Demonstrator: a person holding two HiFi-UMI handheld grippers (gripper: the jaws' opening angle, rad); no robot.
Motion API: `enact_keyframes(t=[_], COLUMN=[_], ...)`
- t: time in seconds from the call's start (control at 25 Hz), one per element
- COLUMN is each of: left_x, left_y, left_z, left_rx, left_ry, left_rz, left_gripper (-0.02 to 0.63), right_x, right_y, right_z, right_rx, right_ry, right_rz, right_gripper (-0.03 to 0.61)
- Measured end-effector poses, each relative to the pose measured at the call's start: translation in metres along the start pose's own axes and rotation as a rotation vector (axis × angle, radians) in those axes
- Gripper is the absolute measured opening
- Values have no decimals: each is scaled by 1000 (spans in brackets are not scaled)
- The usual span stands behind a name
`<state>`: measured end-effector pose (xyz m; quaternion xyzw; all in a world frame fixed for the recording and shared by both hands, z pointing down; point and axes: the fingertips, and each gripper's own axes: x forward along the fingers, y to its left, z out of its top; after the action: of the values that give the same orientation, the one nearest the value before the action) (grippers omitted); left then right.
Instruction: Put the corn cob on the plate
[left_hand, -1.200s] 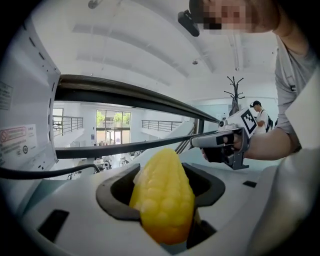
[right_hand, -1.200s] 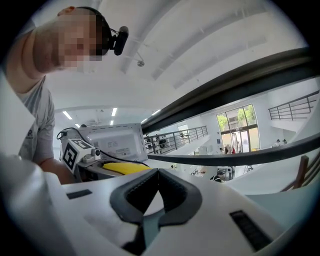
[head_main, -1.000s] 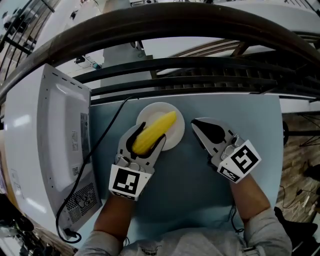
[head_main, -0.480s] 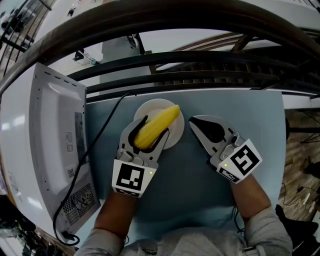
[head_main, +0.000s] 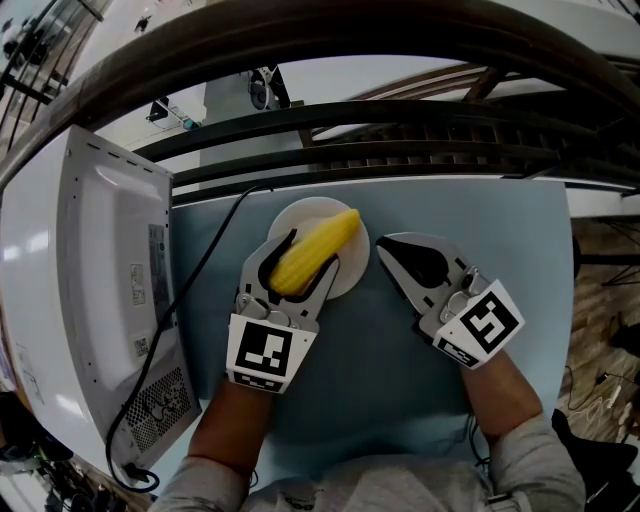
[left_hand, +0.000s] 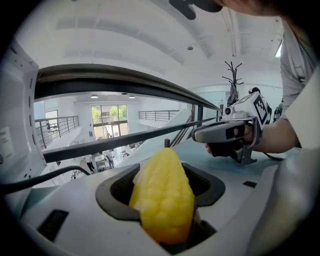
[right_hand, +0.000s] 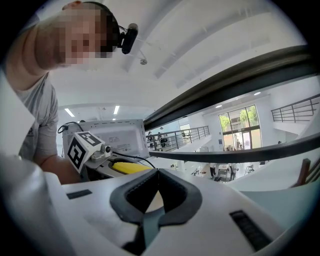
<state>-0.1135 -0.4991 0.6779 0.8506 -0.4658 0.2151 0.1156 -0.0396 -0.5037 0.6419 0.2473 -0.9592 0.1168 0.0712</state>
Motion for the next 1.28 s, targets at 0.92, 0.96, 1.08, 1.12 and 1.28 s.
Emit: enact_keyframes(t=[0.92,0.96,1.08,1.12,1.28], left_x=[2,2,2,2,2], left_y=[2,2,2,2,3], left_z=[-20,-20,-19,-19,-19], left_rx=[60,61,59,59,58], left_ry=[161,160,155,154,151], left_rz=[17,18,20,21,24], left_gripper=[261,261,261,261,261], right_x=[-3,-3,-3,-3,-2], right_y=[4,5,5,5,5], right_z=[1,1,0,0,-1], right_rx=[17,17,17,18,18], right_ry=[1,1,4,4,5], right_rz=[11,12,13,13,13], right_gripper=[17,17,17,17,17])
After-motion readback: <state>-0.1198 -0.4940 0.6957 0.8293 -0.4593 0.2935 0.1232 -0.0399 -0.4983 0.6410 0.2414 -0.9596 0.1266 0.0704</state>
